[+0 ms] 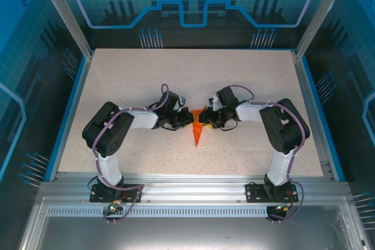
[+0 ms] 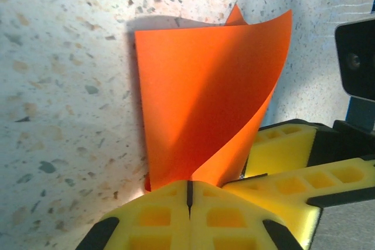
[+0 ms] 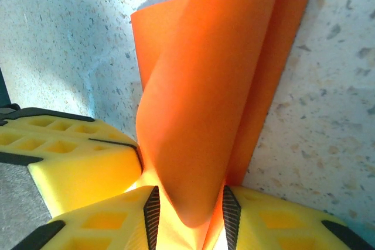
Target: Fold a paper plane with a square sheet of paper (fold left side to right side)
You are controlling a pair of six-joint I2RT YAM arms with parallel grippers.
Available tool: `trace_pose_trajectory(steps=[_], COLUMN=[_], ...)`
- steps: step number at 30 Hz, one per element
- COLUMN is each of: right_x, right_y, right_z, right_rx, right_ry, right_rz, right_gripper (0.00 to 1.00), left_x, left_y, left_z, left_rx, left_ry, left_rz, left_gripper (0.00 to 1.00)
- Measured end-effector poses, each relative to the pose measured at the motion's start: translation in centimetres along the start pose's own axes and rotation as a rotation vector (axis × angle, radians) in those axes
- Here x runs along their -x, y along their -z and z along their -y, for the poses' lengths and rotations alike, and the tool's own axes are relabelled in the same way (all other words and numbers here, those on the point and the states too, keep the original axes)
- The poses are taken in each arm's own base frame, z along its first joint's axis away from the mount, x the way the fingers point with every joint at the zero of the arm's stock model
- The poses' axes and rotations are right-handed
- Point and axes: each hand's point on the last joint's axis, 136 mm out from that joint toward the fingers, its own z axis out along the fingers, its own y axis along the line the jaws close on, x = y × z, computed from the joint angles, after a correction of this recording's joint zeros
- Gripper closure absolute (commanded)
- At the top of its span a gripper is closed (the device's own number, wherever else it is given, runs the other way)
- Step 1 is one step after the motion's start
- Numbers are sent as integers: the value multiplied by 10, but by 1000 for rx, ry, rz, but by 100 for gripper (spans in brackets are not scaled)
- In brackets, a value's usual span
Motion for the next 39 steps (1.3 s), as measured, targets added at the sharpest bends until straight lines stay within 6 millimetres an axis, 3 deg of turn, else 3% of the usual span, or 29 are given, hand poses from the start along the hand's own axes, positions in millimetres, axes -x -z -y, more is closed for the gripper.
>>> trace_pose_trajectory(steps=[17,22,28,39], right_x=[0,-3,3,9], right_y=[3,13,28,15], right_z=[-3,0,-13,-19], right_rx=[4,-22,12,36], right_ry=[25,38,65,75], right_rz=[6,21,62,45], right_gripper=[56,60,71,73], left_x=[-3,-2,-2,0], left_y=[-7,-8,-7,-7], left_z=[-11,-12,-12,-13], left_rx=[26,28,31,37], left_ry=[10,10,10,10], left_rz=[-17,-15,-11,-2], left_gripper=[100,100,100,100])
